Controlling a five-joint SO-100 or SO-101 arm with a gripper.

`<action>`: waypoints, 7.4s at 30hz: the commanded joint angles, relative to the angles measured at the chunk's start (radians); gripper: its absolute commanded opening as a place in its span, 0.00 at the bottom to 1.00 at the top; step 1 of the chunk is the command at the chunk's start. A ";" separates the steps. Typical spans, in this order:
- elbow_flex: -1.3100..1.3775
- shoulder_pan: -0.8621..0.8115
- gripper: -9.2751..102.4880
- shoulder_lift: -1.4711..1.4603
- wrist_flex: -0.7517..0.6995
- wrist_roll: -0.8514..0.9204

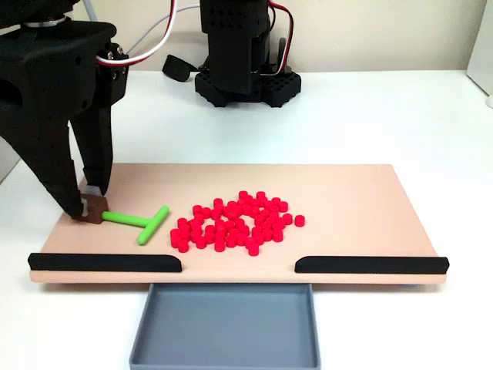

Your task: Push granules from right to the grey container

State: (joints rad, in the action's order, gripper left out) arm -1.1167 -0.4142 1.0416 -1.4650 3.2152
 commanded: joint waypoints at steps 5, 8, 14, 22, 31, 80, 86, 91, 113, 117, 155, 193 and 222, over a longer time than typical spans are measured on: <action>0.034 0.023 0.08 0.005 -0.002 0.497; 0.035 0.031 0.08 0.003 -0.002 0.488; 0.057 0.035 0.08 -0.017 -0.002 0.485; 0.058 0.037 0.08 -0.018 -0.002 0.479; 0.058 0.046 0.08 -0.021 -0.002 0.460; 0.057 0.080 0.08 -0.021 -0.014 0.426; 0.057 0.083 0.08 -0.023 -0.009 0.422; 0.057 0.087 0.08 -0.023 -0.009 0.408; 0.057 0.098 0.08 -0.020 -0.011 0.333; 0.057 0.098 0.08 -0.020 -0.008 0.319; 0.057 0.112 0.08 -0.017 -0.003 0.186; 0.057 0.086 0.08 -0.015 -0.003 -0.015; 0.057 0.114 0.08 -0.020 -0.003 -0.137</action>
State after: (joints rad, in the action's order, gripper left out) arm -1.0861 -0.3145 1.0155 -1.4742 3.0894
